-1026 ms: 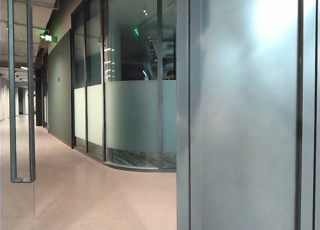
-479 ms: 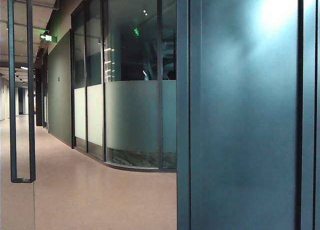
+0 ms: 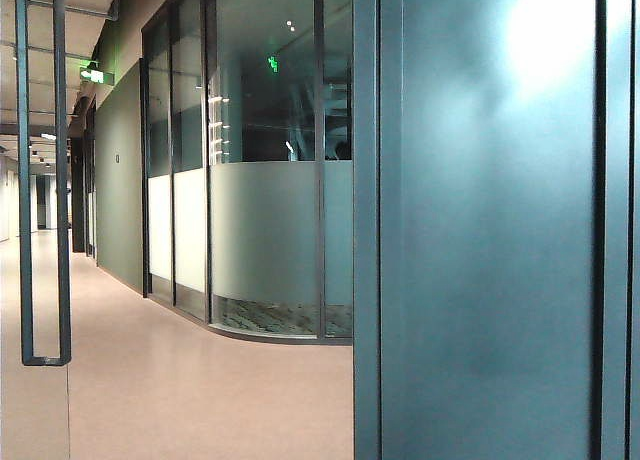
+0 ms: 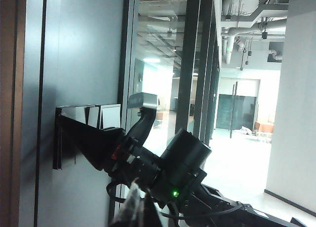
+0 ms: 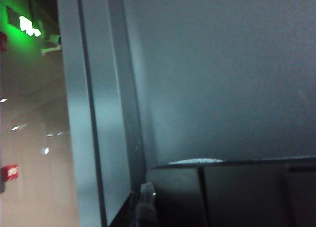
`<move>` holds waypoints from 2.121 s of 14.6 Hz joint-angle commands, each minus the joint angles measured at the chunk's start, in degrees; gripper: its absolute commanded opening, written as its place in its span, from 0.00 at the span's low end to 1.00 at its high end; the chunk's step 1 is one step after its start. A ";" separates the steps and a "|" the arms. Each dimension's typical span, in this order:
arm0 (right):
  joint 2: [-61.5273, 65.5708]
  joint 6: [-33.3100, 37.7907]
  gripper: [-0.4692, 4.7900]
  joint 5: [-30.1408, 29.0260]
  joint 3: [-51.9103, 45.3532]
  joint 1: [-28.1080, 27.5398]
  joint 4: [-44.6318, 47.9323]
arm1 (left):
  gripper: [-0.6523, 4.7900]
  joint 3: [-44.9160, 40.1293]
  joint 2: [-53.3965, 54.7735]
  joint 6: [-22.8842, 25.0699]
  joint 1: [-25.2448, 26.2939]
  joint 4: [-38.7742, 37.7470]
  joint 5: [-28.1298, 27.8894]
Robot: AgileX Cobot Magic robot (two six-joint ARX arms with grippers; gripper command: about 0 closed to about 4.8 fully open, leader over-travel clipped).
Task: Raise the arm to find the leftmost switch on the wall and turn off the lights.
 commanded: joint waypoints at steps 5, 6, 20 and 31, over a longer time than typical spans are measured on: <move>-11.82 -3.74 0.09 -2.32 0.04 0.57 -11.65 | 0.11 0.24 -4.98 10.73 3.02 -11.37 -12.46; -14.08 -8.57 0.09 -2.32 -0.04 0.57 -15.82 | 0.11 0.24 -6.75 17.31 3.02 -17.90 -19.08; -64.22 -10.38 0.09 6.21 -70.93 0.44 -8.72 | 0.11 -64.22 -50.07 26.08 2.99 -21.40 -43.80; -82.29 -10.45 0.09 16.15 -86.33 0.42 -23.96 | 0.11 -82.09 -74.36 23.28 2.99 -24.61 -46.14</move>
